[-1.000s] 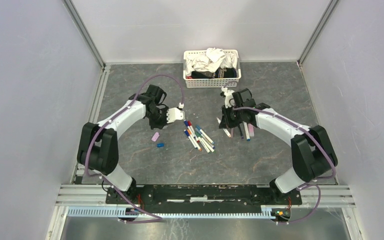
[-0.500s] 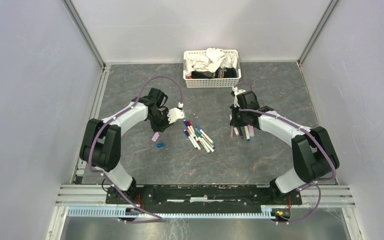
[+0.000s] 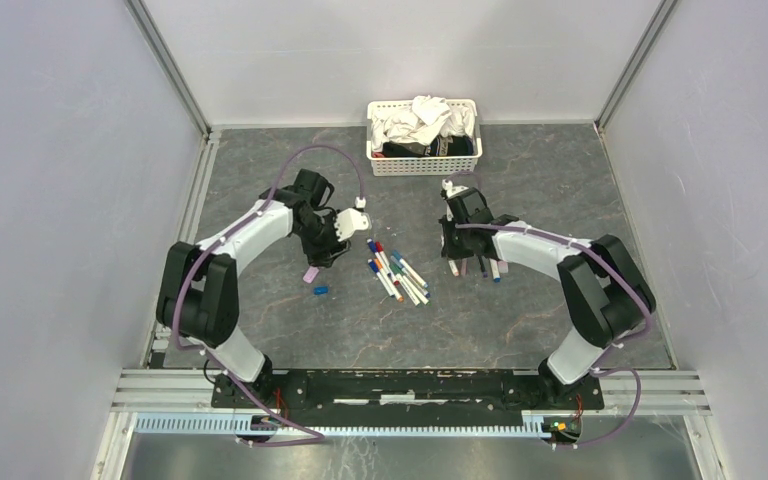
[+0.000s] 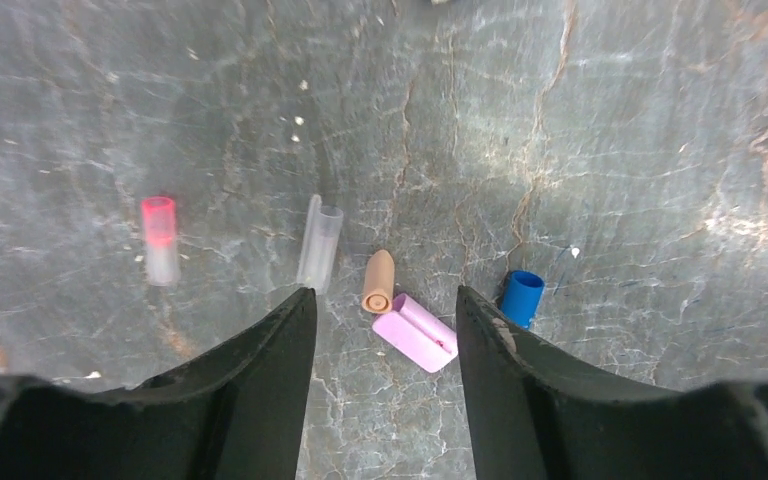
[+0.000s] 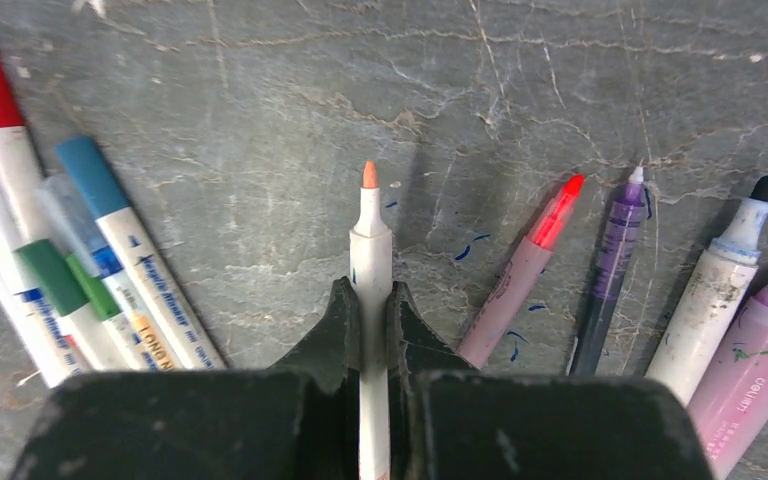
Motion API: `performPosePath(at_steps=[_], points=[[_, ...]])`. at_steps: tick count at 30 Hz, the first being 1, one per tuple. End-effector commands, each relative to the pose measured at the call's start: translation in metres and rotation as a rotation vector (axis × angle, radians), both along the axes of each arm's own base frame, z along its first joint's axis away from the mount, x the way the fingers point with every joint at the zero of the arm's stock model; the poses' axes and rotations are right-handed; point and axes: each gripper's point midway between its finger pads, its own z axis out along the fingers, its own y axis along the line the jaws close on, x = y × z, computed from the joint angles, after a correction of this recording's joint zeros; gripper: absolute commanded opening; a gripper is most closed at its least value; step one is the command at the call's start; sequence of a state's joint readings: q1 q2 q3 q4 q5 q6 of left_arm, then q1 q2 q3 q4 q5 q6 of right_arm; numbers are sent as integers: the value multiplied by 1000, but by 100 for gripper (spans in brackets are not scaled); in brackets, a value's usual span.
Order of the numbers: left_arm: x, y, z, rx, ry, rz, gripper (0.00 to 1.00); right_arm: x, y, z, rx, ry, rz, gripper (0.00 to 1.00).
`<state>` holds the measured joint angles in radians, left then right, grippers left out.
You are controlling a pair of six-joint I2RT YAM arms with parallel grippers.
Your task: Open the pen caps
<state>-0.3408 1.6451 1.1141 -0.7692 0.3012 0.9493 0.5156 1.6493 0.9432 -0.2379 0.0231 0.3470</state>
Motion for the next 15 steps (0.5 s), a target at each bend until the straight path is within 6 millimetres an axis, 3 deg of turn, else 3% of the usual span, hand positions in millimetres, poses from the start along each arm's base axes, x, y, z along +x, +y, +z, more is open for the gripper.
performPosePath(at_steps=[1,3,4,5,8,15], points=[[10,-18,56,-130,-55,42,61,15,-3,-7,-45,-46,-74,5],[12,-20,70,-149,-64,55,62,14,-6,-12,-71,-45,-80,9],[13,-21,77,-161,-70,59,91,14,-7,-13,-83,-46,-82,12],[14,-21,84,-169,-80,63,99,15,-9,-13,-97,-50,-87,16],[18,-23,109,-191,-114,89,100,17,-9,-8,-121,-69,-84,27],[42,-11,177,-204,-321,194,100,23,8,28,-122,-158,-48,35]])
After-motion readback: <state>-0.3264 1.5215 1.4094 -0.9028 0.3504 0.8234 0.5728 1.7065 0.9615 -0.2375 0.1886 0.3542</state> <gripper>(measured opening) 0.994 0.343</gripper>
